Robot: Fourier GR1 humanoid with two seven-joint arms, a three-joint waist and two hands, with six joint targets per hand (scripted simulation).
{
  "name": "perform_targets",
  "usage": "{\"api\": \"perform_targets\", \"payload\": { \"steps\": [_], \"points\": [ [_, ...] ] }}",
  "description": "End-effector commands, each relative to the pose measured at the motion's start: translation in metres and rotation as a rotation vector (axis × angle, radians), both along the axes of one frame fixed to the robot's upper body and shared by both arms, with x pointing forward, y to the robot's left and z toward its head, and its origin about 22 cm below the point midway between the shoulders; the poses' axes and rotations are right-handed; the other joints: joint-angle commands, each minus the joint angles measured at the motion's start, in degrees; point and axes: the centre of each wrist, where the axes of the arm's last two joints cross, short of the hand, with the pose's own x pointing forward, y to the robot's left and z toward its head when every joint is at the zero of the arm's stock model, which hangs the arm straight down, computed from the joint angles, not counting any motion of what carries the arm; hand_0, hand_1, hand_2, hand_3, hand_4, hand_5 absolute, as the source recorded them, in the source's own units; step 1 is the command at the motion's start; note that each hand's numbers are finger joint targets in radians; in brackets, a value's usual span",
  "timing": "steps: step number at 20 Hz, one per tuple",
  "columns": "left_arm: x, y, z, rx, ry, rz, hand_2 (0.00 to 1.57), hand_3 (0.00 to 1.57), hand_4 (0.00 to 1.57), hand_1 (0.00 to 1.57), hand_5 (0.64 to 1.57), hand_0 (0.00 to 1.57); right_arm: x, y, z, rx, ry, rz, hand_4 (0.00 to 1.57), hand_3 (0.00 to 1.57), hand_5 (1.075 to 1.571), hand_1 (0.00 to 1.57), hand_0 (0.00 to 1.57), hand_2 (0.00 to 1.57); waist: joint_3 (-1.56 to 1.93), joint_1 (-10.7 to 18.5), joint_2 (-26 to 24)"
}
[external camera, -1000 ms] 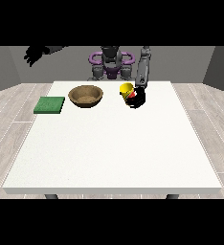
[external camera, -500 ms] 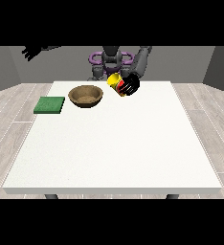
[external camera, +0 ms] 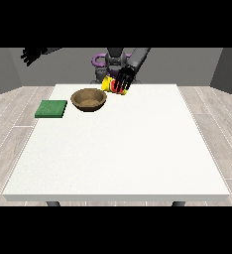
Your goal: Pick the cup and pour the ball into the bowl, then pick the bowl and place it on the pad
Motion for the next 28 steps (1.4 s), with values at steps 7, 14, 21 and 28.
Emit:
{"api": "perform_targets", "payload": {
  "steps": [7,14,21,28],
  "points": [
    [0.002,-0.048,0.025,0.416,-0.037,0.052,1.57,1.57,1.31,1.37,1.563,1.37,0.013,0.003,-0.009,-0.005,0.057,0.043,0.70,0.15,1.557,0.00,0.00,0.00,-0.15,-1.9,-2.9],
    [0.017,-0.079,0.073,0.706,-0.127,0.060,1.57,1.57,1.01,0.73,1.570,0.73,0.028,0.025,-0.014,0.019,0.013,0.087,0.70,0.30,1.555,0.00,0.00,0.00,-0.17,-3.8,0.1],
    [-0.016,-0.096,0.060,0.820,-0.062,-0.066,1.19,1.57,1.13,0.17,1.570,0.17,0.020,0.021,-0.030,0.035,0.058,0.055,0.69,0.27,1.548,0.00,0.00,0.00,-0.20,-1.9,-2.4],
    [0.008,-0.052,0.092,0.444,-0.099,0.035,1.57,1.54,1.11,0.75,1.556,0.75,0.000,0.004,-0.034,0.017,0.083,0.005,0.71,0.17,1.550,0.00,0.00,0.00,-0.30,0.9,-4.3]
  ]
}}
